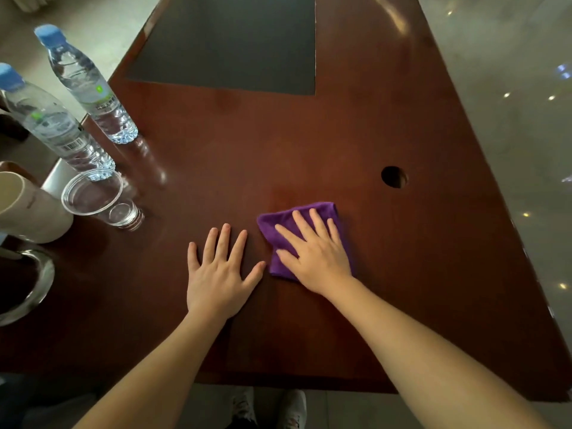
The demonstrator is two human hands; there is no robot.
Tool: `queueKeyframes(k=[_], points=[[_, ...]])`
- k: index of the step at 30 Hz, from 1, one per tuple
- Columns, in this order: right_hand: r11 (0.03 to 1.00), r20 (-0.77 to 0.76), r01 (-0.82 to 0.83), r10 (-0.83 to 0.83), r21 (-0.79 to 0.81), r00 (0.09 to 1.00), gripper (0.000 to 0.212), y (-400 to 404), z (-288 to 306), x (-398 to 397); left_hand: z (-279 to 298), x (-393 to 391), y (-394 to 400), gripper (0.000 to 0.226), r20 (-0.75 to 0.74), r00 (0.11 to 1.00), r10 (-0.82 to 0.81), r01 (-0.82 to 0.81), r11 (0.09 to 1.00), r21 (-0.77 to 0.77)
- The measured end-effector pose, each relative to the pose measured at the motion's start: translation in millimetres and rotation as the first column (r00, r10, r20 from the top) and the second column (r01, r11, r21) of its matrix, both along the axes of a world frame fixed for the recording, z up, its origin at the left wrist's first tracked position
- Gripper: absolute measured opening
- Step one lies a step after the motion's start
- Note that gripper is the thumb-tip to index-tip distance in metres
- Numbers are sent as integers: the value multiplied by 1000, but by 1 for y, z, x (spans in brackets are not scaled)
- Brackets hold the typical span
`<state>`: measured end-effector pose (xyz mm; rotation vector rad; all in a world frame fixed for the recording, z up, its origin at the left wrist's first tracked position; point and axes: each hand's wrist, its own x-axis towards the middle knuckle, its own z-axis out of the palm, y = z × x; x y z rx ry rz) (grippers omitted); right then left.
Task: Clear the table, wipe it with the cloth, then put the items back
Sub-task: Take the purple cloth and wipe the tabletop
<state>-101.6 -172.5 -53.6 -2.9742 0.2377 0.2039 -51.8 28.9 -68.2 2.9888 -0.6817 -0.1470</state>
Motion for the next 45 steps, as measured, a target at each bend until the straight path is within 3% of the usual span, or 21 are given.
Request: queueKeyframes(k=[4,9,18,20,22,27,32,35,40,45], points=[[976,2,212,-213,-39,977,58,-60,-1,-41,-2,0,1,86,-10,1000,-4,4,1000,11],[748,-24,660,-663,-69,748,63,-138,2,-75,-1,0,0,86,-9,1000,-4,4,1000,3],[587,-51,809,-809,-26,585,66,-122,4,-16,2,-1,-1,85,-6,1000,0,0,1000,11],[624,-40,782,-781,3,623,64,-100,5,14,1,-1,-1,85,-4,1000,-3,3,1000,18],[718,-9,695,-695,33,719,61,-65,5,40,0,0,0,84,0,1000,-3,3,1000,19],[955,55,293,-295,43,954,59,17,2,61,-1,1,-1,85,1,1000,1,-1,1000,1],[1000,45,20,-19,-2,999,62,12,-1,19,0,0,0,85,3,1000,-7,7,1000,15],[997,45,80,-79,-19,996,60,-17,-5,-4,1,0,0,85,-4,1000,-4,4,1000,16],[866,36,498,-497,-45,867,59,-92,-4,-25,1,-1,0,85,-11,1000,1,-1,1000,10],[857,27,514,-514,-41,858,60,-95,-3,-24,3,-1,0,84,-11,1000,-1,1,1000,14]])
